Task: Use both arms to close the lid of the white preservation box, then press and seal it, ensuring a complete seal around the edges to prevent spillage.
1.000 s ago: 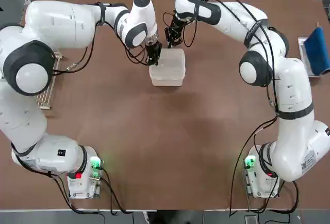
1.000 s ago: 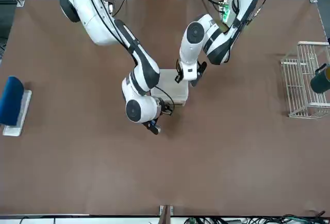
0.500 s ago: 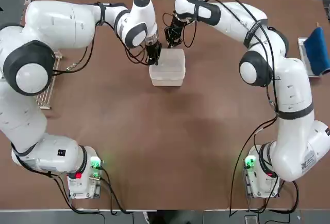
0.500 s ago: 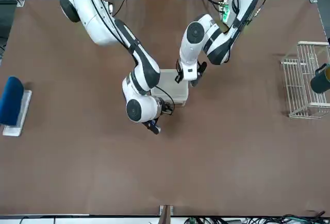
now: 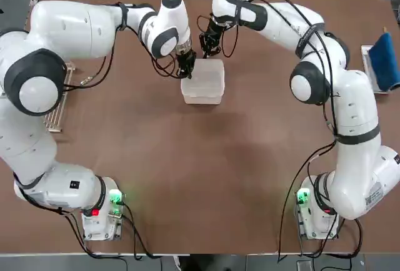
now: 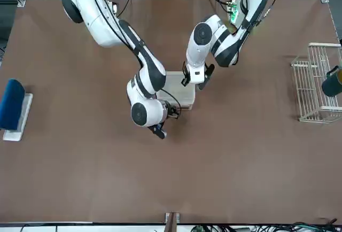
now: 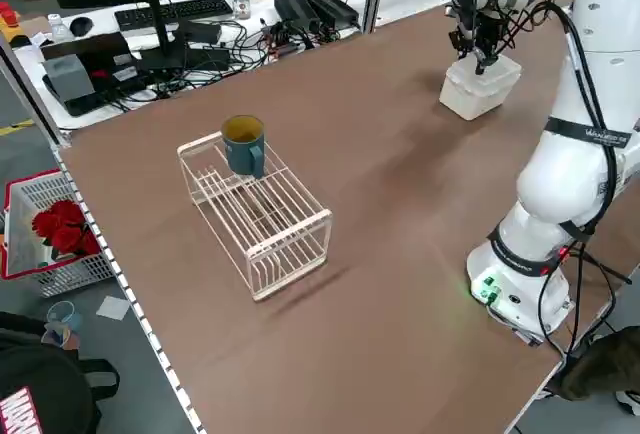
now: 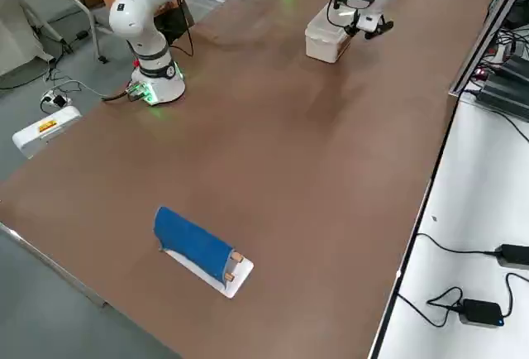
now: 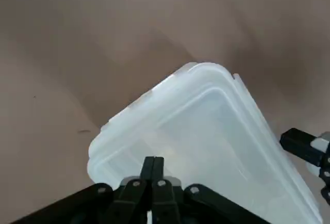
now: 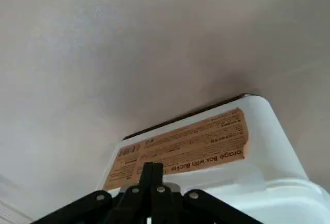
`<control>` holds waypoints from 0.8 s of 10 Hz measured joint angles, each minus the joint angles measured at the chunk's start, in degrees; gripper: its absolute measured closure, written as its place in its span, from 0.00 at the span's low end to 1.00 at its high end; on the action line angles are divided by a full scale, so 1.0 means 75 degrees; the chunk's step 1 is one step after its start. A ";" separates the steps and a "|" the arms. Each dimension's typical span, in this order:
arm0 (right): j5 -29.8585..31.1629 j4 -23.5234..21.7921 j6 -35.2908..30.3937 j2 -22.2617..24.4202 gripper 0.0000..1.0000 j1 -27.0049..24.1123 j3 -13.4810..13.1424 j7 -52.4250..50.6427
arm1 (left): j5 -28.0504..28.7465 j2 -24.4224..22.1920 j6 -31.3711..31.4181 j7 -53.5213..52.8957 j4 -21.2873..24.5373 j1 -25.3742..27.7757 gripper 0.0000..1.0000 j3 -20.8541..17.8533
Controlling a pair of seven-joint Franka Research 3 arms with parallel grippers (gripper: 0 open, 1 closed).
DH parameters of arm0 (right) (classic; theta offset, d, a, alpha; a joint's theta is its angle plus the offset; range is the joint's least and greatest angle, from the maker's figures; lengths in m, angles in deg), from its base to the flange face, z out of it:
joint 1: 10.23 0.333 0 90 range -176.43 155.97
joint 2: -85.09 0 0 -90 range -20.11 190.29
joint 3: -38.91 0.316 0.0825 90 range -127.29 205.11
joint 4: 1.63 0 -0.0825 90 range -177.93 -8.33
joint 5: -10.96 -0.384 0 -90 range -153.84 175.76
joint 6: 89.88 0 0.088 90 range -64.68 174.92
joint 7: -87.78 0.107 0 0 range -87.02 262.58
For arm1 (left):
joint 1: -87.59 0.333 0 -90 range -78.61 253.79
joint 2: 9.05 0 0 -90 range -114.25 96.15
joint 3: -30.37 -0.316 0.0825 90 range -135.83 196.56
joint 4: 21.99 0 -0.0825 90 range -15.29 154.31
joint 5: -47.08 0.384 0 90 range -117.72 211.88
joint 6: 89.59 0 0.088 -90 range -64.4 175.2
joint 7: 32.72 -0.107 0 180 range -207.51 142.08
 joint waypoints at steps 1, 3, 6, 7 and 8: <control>0.0000 0.0007 -0.0020 0.0000 0.99 -0.0003 0.0000 0.0000 | 0.0000 0.0000 0.0000 0.0000 0.0000 0.0000 0.99 0.0001; -0.0001 0.0015 -0.0042 0.0000 0.99 -0.0008 0.0001 0.0000 | 0.0000 0.0000 0.0002 0.0001 -0.0002 0.0000 0.99 0.0002; -0.0003 0.0027 -0.0095 0.0000 0.99 -0.0031 0.0007 0.0000 | 0.0000 0.0000 0.0031 0.0002 0.0000 0.0003 0.99 -0.0002; -0.0004 0.0041 -0.0153 0.0000 0.99 -0.0051 0.0009 0.0000 | 0.0000 0.0000 0.0043 0.0005 0.0000 0.0005 0.99 -0.0003; -0.0004 0.0054 -0.0215 0.0001 0.99 -0.0073 0.0014 0.0000 | 0.0000 0.0000 0.0075 0.0009 0.0001 0.0007 0.99 -0.0014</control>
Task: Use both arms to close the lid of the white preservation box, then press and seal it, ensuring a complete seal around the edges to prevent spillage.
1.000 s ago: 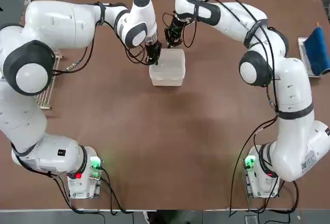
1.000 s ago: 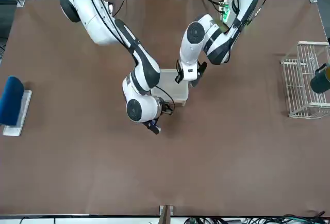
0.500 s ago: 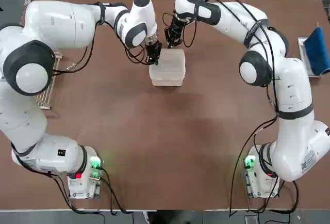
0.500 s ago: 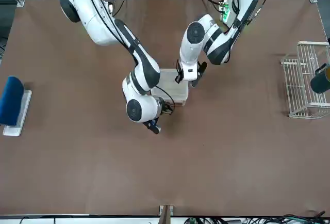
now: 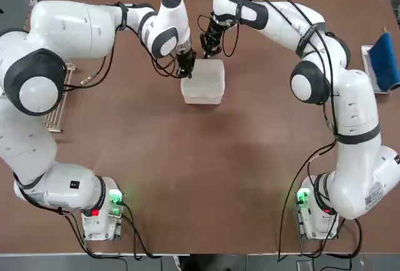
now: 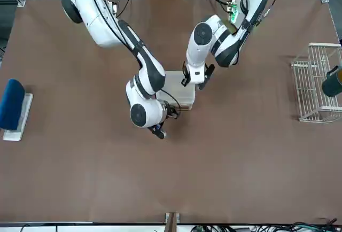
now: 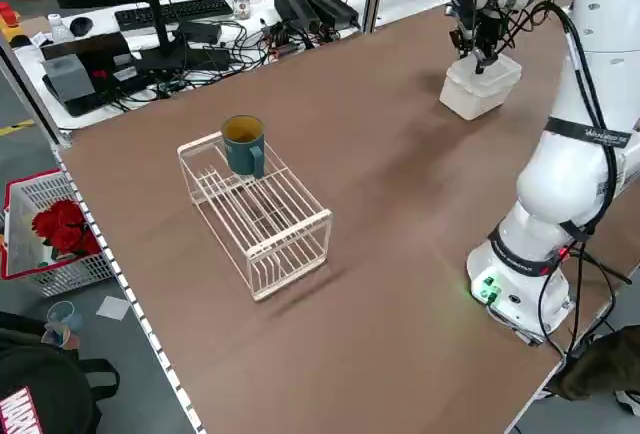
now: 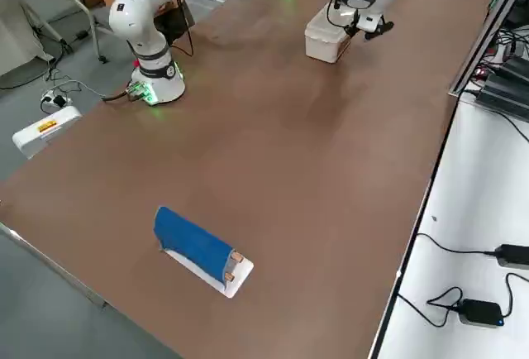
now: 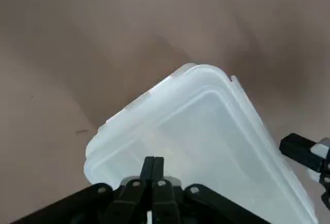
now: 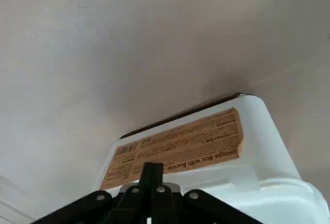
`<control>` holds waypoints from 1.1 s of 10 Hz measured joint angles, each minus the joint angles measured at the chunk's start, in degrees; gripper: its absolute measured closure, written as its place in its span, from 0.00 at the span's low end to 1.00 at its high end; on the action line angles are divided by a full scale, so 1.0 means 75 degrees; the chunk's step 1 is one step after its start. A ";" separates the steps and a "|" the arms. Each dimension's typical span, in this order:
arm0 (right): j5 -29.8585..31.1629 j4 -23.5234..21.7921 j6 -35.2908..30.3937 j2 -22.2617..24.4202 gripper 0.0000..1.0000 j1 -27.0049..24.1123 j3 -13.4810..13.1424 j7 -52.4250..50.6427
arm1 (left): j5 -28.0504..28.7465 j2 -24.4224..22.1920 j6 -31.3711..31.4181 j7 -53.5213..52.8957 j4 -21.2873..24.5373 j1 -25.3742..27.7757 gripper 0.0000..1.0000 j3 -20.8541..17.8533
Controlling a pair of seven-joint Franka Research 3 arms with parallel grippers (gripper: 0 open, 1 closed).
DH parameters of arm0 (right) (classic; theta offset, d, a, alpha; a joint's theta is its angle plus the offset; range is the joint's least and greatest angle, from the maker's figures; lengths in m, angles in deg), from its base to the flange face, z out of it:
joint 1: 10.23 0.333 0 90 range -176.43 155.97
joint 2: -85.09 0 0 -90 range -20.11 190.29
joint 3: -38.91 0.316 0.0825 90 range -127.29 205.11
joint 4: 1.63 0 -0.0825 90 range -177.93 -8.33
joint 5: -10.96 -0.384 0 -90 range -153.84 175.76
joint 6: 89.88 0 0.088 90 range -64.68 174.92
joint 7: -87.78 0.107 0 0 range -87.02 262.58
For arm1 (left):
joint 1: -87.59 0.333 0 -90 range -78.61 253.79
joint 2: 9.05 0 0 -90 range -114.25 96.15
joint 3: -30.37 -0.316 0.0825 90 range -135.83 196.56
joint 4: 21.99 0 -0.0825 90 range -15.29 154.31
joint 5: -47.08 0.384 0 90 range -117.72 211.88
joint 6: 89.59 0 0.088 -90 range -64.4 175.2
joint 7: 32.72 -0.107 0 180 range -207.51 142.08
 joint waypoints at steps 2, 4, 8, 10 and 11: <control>0.0000 0.0032 -0.0123 0.0000 0.99 -0.0042 0.0001 0.0000 | 0.0000 0.0002 0.0028 0.0006 0.0000 0.0003 0.99 -0.0012; 0.0000 0.0049 -0.0199 0.0007 0.99 -0.0067 0.0001 -0.0001 | 0.0000 0.0003 0.0052 0.0016 0.0000 0.0004 0.99 -0.0019; 0.0004 0.0050 -0.0219 0.0011 0.99 -0.0062 0.0003 0.0000 | 0.0000 0.0011 0.0113 0.0016 -0.0003 0.0012 0.99 -0.0029; 0.0030 0.0051 -0.0221 0.0016 0.99 -0.0041 0.0000 0.0000 | 0.0000 0.0028 0.0177 0.0020 -0.0028 0.0015 0.99 -0.0066; 0.0051 0.0051 -0.0222 0.0021 0.99 -0.0028 -0.0003 0.0000 | 0.0000 0.0049 0.0207 0.0021 -0.0064 0.0019 0.99 -0.0112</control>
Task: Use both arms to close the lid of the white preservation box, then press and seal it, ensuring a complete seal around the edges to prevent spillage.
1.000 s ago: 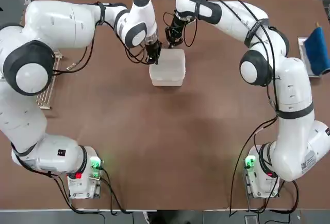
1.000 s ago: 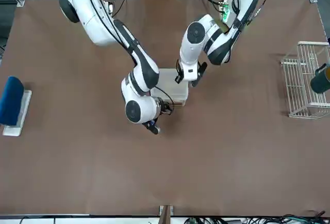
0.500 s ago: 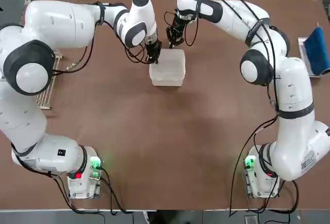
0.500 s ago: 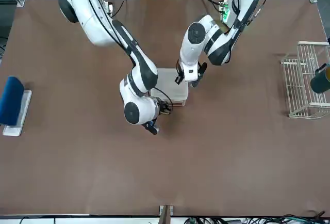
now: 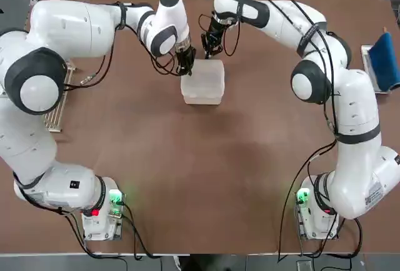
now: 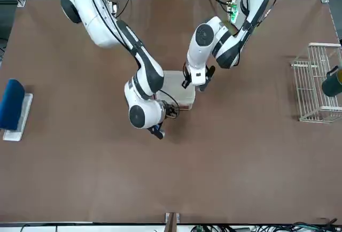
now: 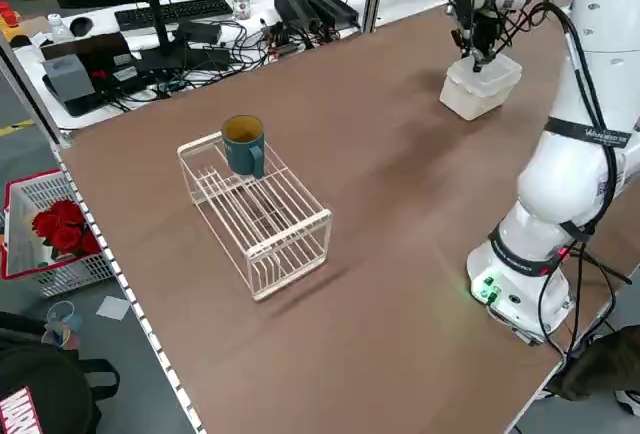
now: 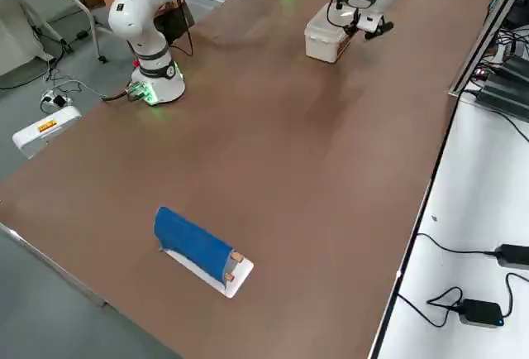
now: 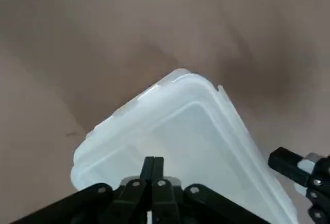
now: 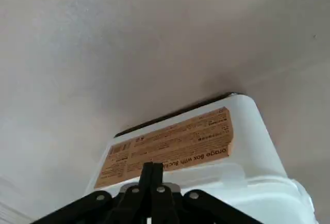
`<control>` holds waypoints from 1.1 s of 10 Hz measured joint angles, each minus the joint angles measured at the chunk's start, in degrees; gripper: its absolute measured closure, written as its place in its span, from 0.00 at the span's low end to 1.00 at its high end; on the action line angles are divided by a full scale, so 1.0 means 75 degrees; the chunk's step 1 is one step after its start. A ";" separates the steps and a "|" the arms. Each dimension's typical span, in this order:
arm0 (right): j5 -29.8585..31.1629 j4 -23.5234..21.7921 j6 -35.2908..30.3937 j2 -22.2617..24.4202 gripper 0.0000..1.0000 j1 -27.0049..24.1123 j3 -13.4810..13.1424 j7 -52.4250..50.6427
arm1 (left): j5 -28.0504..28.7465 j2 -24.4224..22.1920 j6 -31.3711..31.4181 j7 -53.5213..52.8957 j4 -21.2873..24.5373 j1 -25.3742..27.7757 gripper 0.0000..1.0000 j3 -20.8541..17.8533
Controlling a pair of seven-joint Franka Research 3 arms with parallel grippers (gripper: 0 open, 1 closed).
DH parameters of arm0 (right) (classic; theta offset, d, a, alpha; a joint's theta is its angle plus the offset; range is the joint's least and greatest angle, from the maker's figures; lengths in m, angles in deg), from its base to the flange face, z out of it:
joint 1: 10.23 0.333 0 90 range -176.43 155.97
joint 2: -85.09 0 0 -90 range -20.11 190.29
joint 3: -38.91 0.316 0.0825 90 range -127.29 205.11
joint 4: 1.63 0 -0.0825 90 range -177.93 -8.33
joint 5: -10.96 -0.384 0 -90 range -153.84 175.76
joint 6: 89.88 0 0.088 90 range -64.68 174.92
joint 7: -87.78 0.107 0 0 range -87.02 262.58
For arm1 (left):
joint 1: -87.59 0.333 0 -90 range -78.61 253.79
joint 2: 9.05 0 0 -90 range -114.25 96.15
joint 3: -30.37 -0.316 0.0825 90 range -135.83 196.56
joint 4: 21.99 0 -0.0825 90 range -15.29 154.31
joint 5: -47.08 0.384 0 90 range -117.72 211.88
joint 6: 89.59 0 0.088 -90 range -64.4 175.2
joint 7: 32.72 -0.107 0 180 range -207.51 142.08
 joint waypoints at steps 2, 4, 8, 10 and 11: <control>0.0022 -0.0003 0.0011 0.0004 0.99 0.0023 -0.0012 0.0000 | 0.0000 0.0045 0.0005 0.0000 -0.0059 0.0015 0.99 -0.0019; 0.0022 -0.0041 0.0063 0.0005 0.99 0.0037 -0.0012 0.0000 | 0.0002 0.0095 0.0018 0.0059 -0.0123 0.0014 0.99 -0.0024; 0.0024 -0.0179 0.0224 -0.0002 0.99 0.0101 -0.0013 0.0001 | 0.0665 0.0339 0.0008 0.0726 -0.0395 -0.0027 0.99 0.0002; 0.0023 -0.0179 0.0224 -0.0002 0.99 0.0101 -0.0015 0.0001 | 0.0719 0.0380 0.0004 0.0767 -0.0447 -0.0005 0.99 0.0002; 0.0023 -0.0178 0.0222 0.0001 0.99 0.0101 -0.0015 0.0002 | 0.0730 0.0388 0.0002 0.0767 -0.0464 0.0007 0.99 0.0001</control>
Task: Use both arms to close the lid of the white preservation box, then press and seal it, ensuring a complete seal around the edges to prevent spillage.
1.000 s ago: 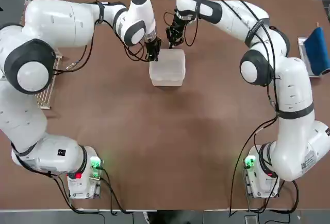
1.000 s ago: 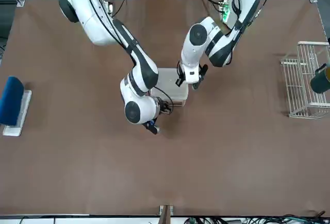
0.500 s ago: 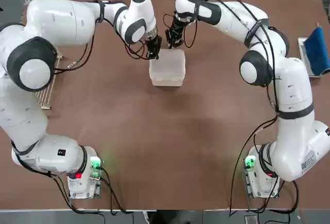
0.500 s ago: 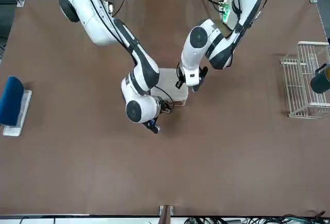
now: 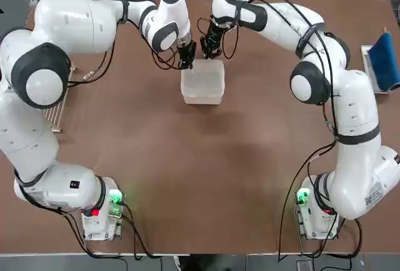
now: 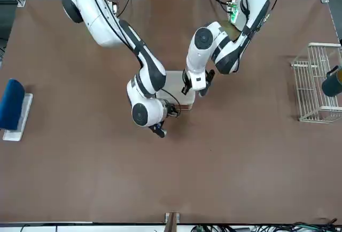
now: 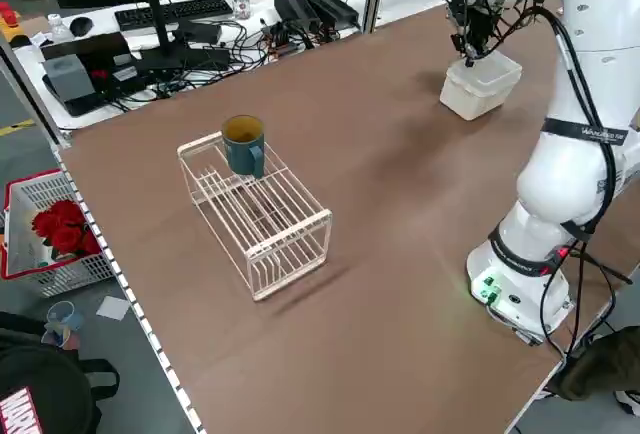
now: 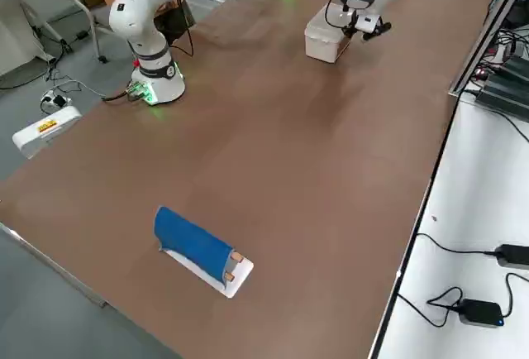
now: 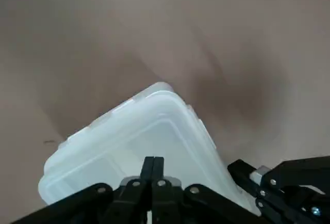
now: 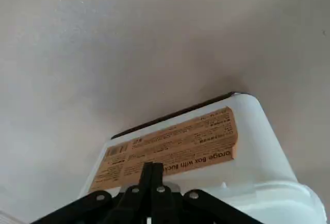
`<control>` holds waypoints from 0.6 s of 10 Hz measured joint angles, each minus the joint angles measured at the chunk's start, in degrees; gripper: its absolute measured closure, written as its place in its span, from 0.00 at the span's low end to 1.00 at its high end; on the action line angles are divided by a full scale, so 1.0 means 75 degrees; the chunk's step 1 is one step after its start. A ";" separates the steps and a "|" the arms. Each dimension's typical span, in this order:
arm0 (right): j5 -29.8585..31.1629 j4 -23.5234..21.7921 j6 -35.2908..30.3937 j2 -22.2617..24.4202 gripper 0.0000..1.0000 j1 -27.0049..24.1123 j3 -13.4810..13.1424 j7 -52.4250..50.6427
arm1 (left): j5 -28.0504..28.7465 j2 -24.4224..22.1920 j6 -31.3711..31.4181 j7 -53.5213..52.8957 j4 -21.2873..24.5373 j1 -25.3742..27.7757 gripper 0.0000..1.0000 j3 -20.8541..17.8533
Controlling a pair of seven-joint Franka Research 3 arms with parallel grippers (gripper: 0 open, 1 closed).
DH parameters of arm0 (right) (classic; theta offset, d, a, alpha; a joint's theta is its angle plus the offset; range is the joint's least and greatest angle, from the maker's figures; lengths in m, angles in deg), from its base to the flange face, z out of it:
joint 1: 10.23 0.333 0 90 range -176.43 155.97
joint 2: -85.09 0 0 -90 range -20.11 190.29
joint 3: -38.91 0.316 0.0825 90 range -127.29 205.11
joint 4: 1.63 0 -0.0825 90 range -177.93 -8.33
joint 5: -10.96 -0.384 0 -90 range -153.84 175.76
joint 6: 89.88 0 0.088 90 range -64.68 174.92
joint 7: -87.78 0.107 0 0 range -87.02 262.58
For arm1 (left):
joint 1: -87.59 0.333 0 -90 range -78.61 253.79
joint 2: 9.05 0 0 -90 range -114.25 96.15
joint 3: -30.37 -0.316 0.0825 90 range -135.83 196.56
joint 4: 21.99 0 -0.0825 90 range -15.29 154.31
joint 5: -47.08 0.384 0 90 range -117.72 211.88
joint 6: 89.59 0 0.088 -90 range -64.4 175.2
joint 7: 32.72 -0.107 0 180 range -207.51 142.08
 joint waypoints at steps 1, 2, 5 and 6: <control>-0.0006 0.0000 -0.0009 0.0002 0.99 -0.0004 0.0001 0.0000 | 0.0016 0.0003 -0.0009 0.0000 -0.0015 0.0009 0.99 -0.0004; -0.0016 0.0001 -0.0027 0.0007 0.99 -0.0019 0.0010 0.0000 | 0.0041 0.0004 -0.0054 0.0000 -0.0043 0.0031 0.99 -0.0016; -0.0031 0.0049 -0.0219 0.0044 0.99 -0.0144 0.0046 0.0000 | 0.0088 -0.0094 -0.0440 -0.0068 -0.0188 0.0371 0.99 0.0047; -0.0034 0.0096 -0.0440 0.0135 0.99 -0.0261 0.0058 -0.0001 | 0.0088 -0.0166 -0.0526 -0.0071 -0.0237 0.0416 0.99 0.0083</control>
